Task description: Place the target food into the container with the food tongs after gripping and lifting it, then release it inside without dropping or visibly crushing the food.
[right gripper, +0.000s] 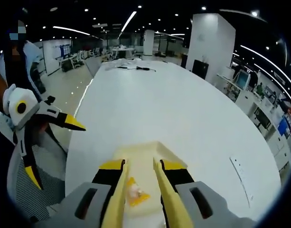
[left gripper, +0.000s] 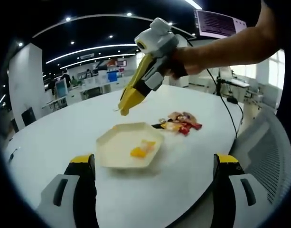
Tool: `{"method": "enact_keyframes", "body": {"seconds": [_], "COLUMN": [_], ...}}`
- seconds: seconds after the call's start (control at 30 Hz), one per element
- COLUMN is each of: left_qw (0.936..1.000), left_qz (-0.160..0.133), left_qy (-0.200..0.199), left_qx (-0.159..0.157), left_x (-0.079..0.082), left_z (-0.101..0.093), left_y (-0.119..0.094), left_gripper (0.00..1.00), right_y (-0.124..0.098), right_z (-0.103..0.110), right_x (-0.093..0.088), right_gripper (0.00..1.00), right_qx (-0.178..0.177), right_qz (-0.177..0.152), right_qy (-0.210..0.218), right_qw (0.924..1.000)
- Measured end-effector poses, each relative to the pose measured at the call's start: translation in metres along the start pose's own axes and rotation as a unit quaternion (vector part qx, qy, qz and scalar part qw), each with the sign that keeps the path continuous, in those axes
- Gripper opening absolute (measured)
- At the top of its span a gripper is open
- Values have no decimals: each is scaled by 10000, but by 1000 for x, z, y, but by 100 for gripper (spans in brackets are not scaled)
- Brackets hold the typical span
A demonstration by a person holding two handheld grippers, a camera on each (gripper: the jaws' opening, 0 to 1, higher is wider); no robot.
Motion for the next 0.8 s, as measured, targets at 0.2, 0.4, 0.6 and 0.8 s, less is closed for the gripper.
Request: {"method": "enact_keyframes", "body": {"seconds": [0.2, 0.4, 0.6, 0.8], "left_qw": [10000, 10000, 10000, 10000], "left_qz": [54, 38, 38, 34], "left_qy": [20, 8, 2, 11], "left_qx": [65, 70, 67, 66], "left_x": [-1, -1, -1, -1], "left_z": [1, 1, 1, 0], "left_y": [1, 0, 0, 0], "left_gripper": [99, 99, 99, 99], "right_y": [-12, -23, -39, -53], "right_z": [-3, -5, -5, -6], "right_x": [-7, -16, -29, -42], "right_gripper": [28, 28, 28, 28], "right_qx": [-63, -146, -223, -344], "right_qz": [43, 70, 110, 148], "right_qy": [95, 110, 148, 241], "right_qw": [9999, 9998, 9996, 9990]}}
Point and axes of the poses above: the point that each gripper's makers call its tool centre point, and the gripper's own axes: y roughly forward along the fingers, z roughly to its left, x roughly out of its top, the point moved 10 cm from there along -y, roughly backward along the fingers, and after that the axes turned 14 degrees about -y, right-handed, at the moved point
